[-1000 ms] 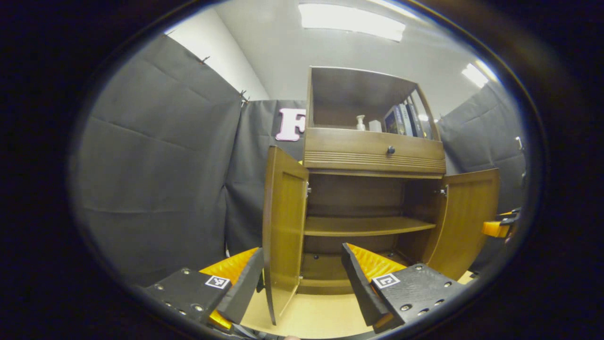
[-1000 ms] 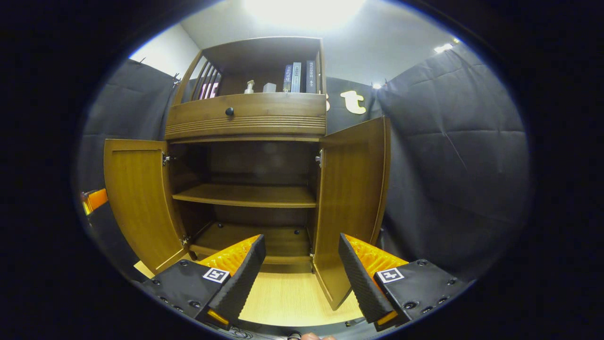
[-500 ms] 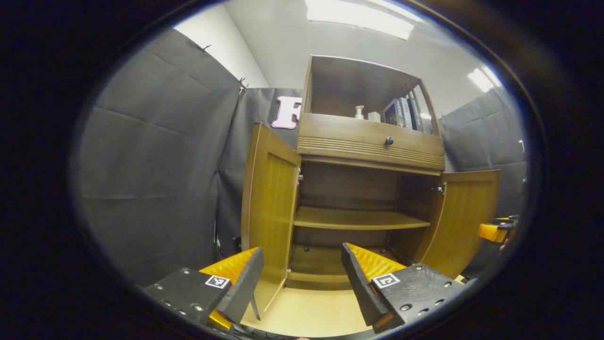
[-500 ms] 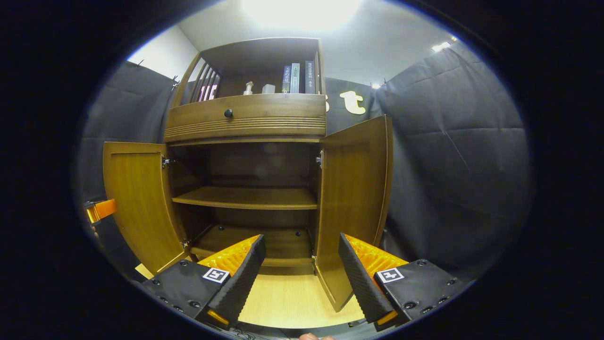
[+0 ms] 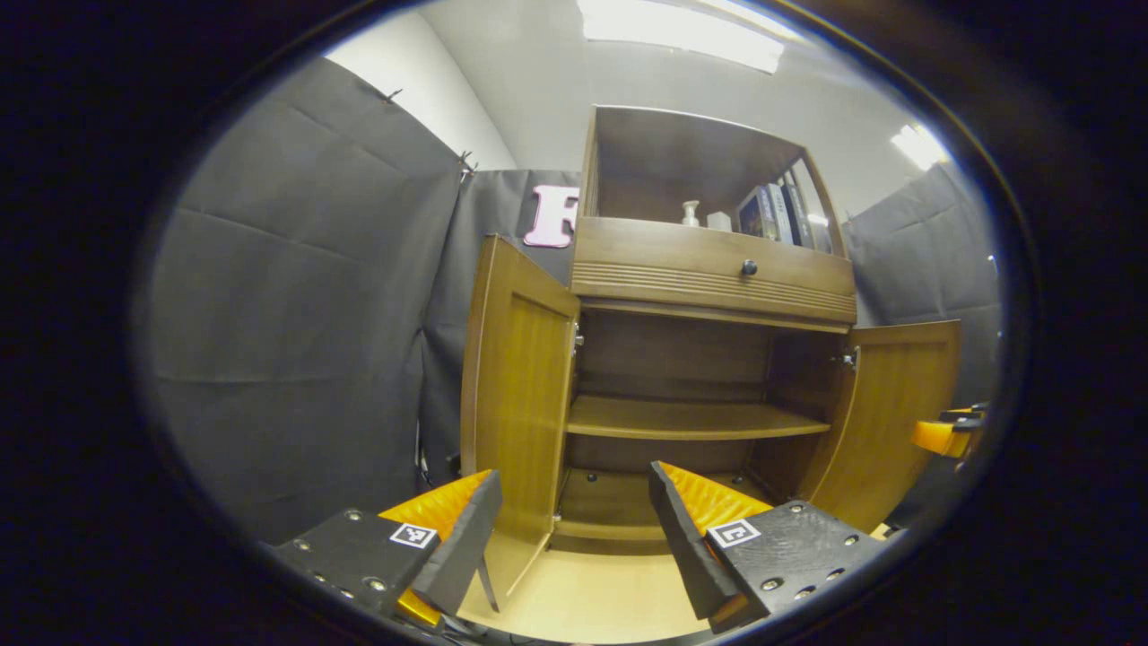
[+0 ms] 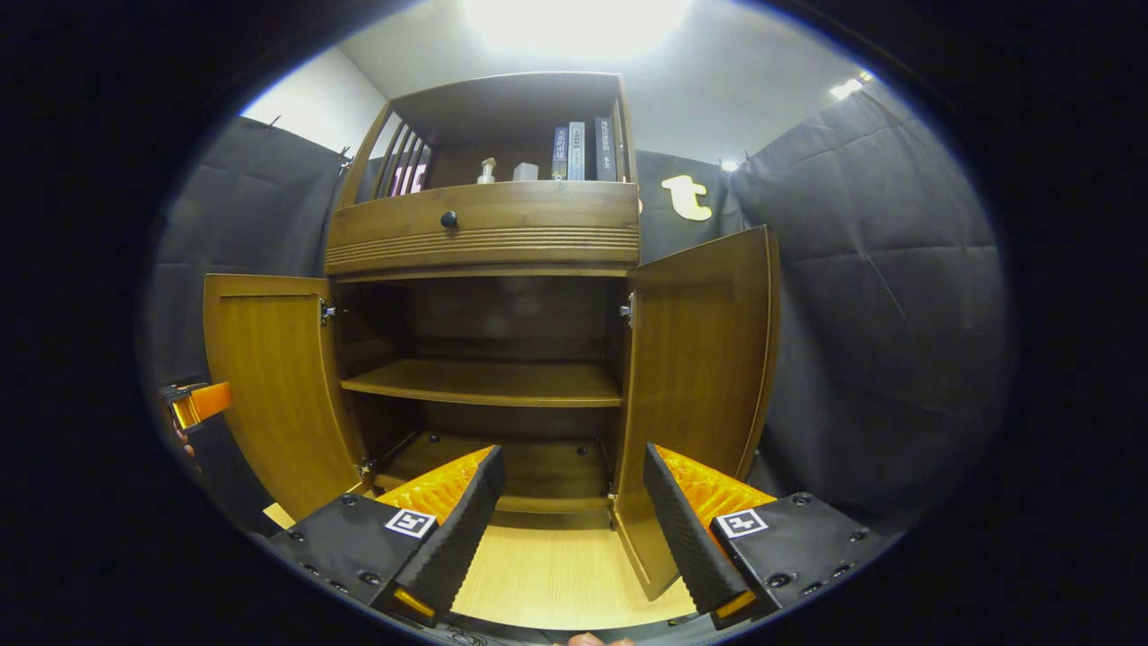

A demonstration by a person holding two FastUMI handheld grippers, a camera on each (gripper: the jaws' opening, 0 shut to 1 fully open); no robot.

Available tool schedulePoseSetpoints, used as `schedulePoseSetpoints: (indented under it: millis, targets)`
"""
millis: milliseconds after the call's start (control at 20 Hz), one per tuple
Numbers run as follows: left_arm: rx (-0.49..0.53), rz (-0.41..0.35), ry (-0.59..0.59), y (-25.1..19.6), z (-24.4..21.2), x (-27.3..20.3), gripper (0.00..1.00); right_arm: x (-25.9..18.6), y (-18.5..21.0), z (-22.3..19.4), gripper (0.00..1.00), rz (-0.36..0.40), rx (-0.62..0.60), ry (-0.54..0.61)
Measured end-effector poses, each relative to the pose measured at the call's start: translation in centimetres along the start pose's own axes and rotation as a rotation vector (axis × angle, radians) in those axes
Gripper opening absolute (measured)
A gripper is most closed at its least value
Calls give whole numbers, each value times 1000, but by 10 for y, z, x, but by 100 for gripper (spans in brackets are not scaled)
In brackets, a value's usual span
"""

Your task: Open the right door of the double-door shoe cabinet with the right hand, and open the left door with the left hand.

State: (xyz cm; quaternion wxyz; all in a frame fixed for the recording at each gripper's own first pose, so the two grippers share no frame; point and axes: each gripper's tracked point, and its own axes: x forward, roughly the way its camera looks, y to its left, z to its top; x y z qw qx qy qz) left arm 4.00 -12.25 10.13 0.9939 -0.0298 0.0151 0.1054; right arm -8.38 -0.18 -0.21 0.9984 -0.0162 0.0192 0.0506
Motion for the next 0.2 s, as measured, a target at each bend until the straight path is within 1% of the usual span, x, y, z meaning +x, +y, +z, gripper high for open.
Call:
schedulePoseSetpoints:
  millis: [50,150,200]
  targets:
    - [19,-16,-2,-6,-1,2,92,1,0,-1,96,1,9,3]
    - [61,-21,-5,-12,-2,4,92,0,3,-8,96,10,27,21]
    - [65,-26,-12,-16,-2,4,92,-2,3,-7,96,20,35,14]
